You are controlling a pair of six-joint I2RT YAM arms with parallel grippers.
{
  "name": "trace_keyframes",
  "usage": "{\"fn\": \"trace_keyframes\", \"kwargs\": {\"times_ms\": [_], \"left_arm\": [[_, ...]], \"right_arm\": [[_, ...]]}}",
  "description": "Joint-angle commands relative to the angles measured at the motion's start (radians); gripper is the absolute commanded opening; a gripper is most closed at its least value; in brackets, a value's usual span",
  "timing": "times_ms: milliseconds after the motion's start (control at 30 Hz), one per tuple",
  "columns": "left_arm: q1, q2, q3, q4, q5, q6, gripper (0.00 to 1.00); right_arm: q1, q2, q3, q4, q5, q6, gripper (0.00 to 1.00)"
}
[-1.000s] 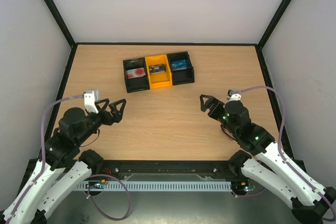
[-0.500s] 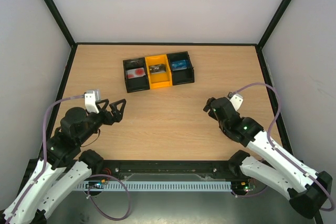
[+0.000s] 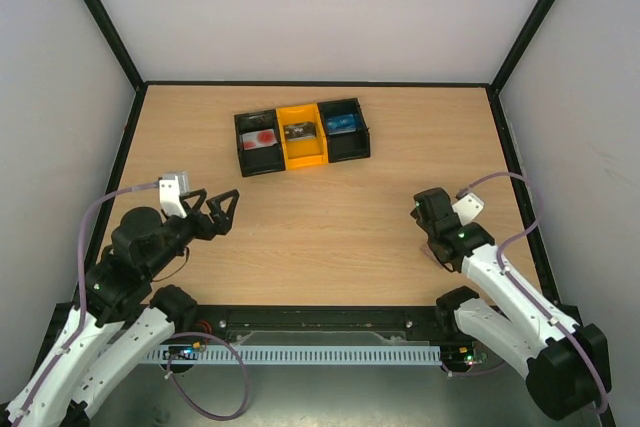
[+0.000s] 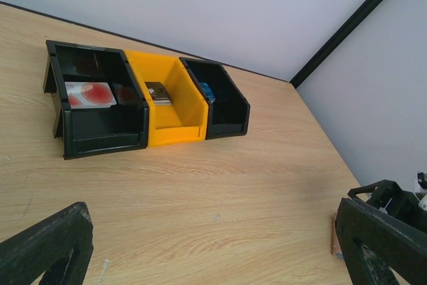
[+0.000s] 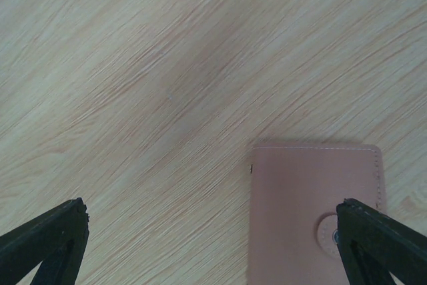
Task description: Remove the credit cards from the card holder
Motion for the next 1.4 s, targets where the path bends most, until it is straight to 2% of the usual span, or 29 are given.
{"fn": "trace_keyframes", "kwargs": {"times_ms": [0,233,367,567,767,867,967,1033,1167,1367], "left_arm": [[0.005,-0.013,-0.001,-0.002,0.008,0.017,1.00],[0.006,-0.016,-0.020,0.021,0.044,-0.024,1.00],[0.005,-0.006,-0.083,0.111,0.157,-0.075,1.00],[0.006,0.023,-0.136,0.181,0.227,-0.126,1.00],[0.006,0.030,-0.156,0.179,0.236,-0.131,1.00],[0.005,0.034,-0.160,0.169,0.234,-0.130,1.00],[0.006,0.045,-0.170,0.168,0.239,-0.140,1.00],[0.005,0.050,-0.184,0.184,0.261,-0.149,1.00],[0.005,0.049,-0.205,0.200,0.279,-0.179,1.00],[0.005,0.052,-0.223,0.208,0.285,-0.196,1.00]], "right_arm": [[-0.056,0.008,-0.035,0.056,0.009,0.022,0.98],[-0.174,0.058,-0.093,0.124,-0.024,0.020,0.98],[-0.196,0.095,-0.123,0.177,-0.023,0.019,0.98],[-0.204,0.189,-0.134,0.241,-0.046,0.001,0.98],[-0.203,0.253,-0.159,0.359,-0.210,-0.111,0.99],[-0.203,0.314,-0.140,0.354,-0.248,-0.145,0.97],[-0.202,0.357,-0.149,0.408,-0.360,-0.189,0.91],[-0.195,0.386,-0.162,0.455,-0.449,-0.213,0.86],[-0.145,0.415,-0.170,0.498,-0.504,-0.190,0.83],[0.021,0.442,-0.150,0.566,-0.550,-0.094,0.82]]}}
